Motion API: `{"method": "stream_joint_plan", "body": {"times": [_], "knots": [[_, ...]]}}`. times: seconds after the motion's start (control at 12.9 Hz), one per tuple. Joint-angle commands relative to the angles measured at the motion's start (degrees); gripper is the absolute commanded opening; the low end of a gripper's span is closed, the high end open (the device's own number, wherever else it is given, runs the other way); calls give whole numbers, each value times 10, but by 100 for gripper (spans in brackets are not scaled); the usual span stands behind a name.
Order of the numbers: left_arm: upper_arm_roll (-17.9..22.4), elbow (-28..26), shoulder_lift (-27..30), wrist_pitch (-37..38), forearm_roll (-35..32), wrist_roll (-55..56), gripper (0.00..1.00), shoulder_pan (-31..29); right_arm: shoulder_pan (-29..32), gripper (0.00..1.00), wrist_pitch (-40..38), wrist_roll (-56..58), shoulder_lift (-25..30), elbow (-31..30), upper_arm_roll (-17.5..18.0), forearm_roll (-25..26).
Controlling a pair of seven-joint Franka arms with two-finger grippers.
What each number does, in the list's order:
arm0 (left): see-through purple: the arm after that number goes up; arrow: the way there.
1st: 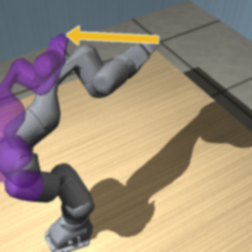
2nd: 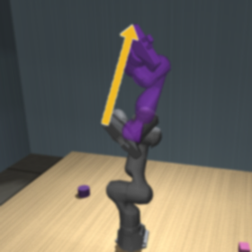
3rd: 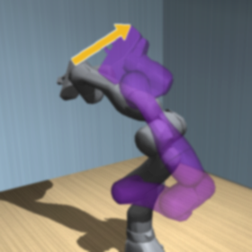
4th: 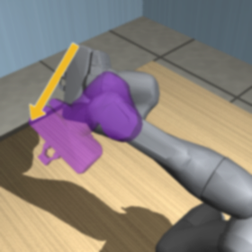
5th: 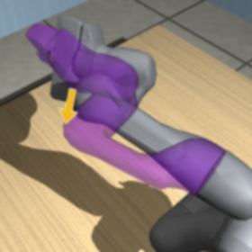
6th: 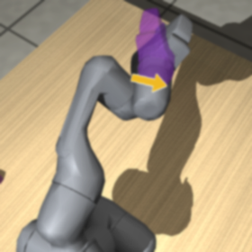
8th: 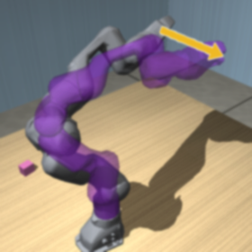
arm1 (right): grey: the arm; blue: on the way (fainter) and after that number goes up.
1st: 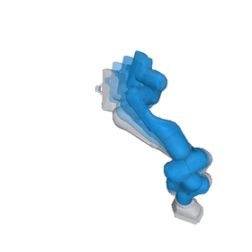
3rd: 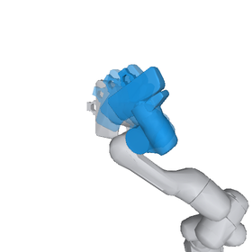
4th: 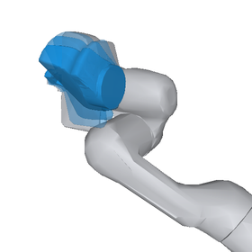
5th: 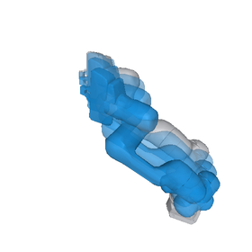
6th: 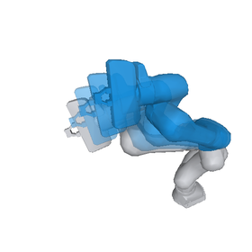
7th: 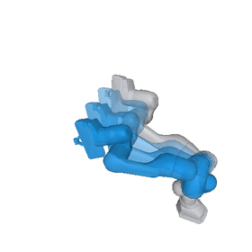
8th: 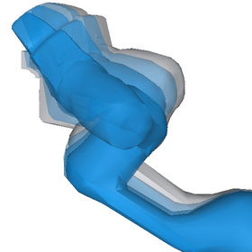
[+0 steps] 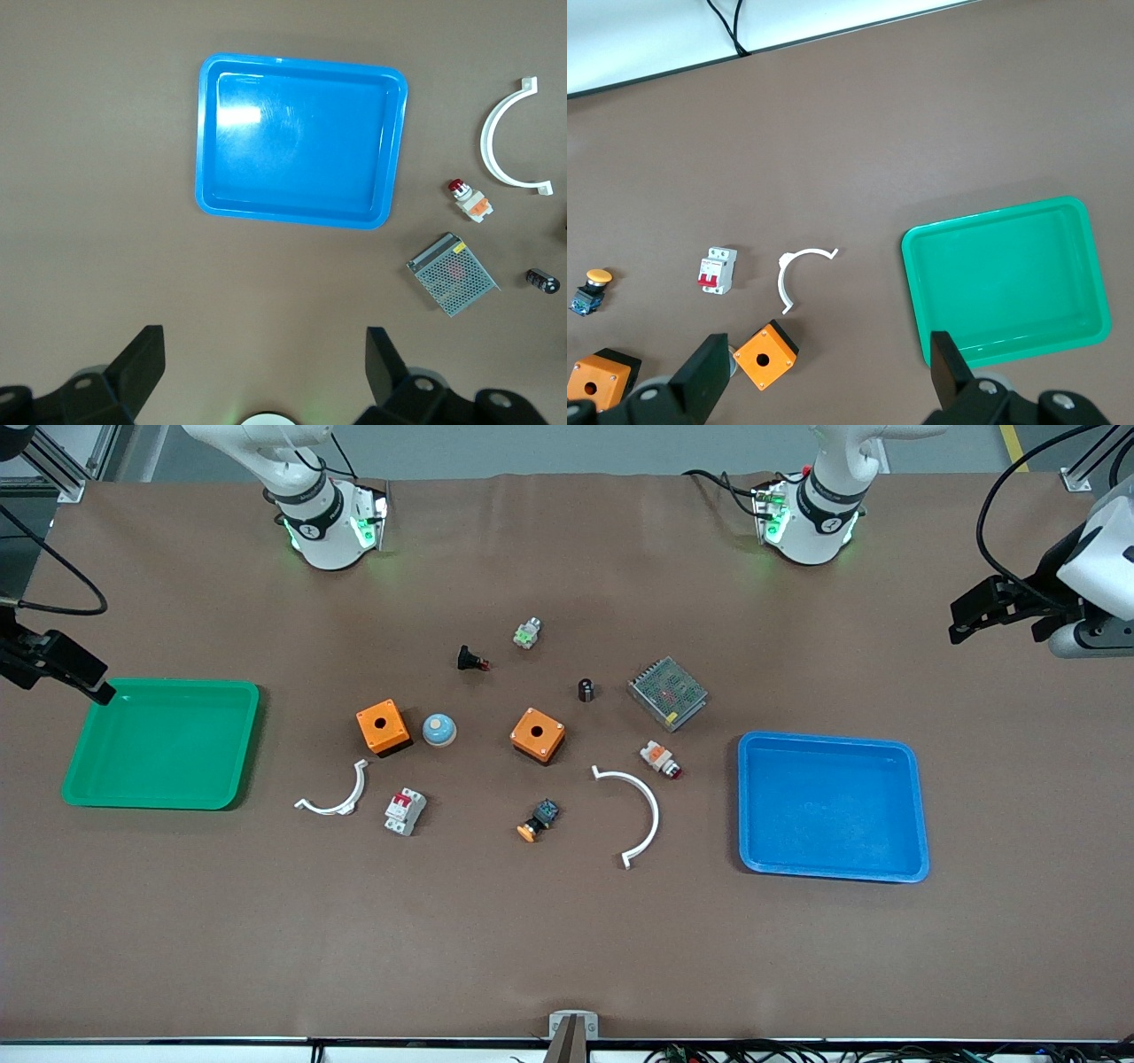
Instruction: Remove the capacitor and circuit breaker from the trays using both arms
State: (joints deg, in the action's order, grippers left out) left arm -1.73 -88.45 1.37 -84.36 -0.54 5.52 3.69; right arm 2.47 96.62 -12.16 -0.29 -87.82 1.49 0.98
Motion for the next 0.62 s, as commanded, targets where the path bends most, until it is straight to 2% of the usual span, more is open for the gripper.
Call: {"method": "stream_joint_plan", "body": {"times": [0.0, 0.54], "knots": [[-4, -8, 10, -8, 0, -11, 100, 0, 7, 100, -28, -2, -4, 16, 8, 4], [-3, -1, 3, -13, 0, -11, 100, -1, 5, 100, -29, -3, -1, 6, 9, 4]]}}
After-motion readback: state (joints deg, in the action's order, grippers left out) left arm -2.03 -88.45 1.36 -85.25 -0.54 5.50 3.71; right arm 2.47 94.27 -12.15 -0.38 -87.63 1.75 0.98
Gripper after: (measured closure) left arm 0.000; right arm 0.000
